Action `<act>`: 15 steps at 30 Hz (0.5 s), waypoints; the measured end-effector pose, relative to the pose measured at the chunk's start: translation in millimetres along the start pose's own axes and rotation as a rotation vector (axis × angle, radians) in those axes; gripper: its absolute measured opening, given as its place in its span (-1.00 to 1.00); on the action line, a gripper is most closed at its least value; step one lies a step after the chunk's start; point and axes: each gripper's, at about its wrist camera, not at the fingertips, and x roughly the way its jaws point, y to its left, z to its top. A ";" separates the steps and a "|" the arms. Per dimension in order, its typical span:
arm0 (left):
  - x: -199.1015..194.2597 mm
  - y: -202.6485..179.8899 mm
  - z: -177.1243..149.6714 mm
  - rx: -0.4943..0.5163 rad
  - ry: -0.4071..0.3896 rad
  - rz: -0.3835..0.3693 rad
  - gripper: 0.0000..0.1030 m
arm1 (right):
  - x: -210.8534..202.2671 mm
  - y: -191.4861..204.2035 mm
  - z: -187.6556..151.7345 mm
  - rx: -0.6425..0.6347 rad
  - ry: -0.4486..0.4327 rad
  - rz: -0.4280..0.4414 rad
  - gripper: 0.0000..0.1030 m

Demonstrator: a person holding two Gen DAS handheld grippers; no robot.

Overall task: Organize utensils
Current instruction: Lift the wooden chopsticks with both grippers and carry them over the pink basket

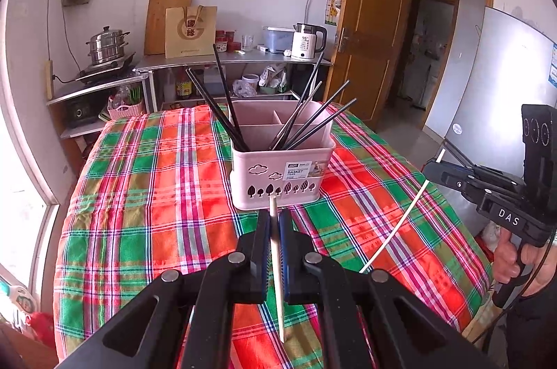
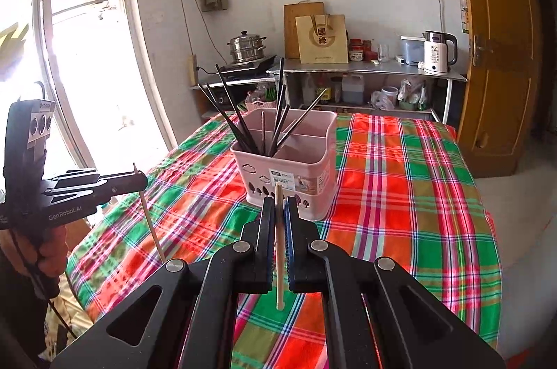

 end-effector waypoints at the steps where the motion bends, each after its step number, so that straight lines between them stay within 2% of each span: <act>1: -1.3 1.2 1.5 -0.001 -0.003 0.004 -0.91 | -1.0 1.4 0.7 0.001 -0.006 0.007 -0.90; 7: -7.4 11.4 20.9 -0.011 -0.036 0.011 -0.92 | -2.1 10.6 16.0 0.000 -0.055 0.046 -0.90; 15: -13.0 27.7 77.3 -0.039 -0.120 0.020 -0.92 | 5.3 22.9 60.6 -0.010 -0.153 0.090 -0.90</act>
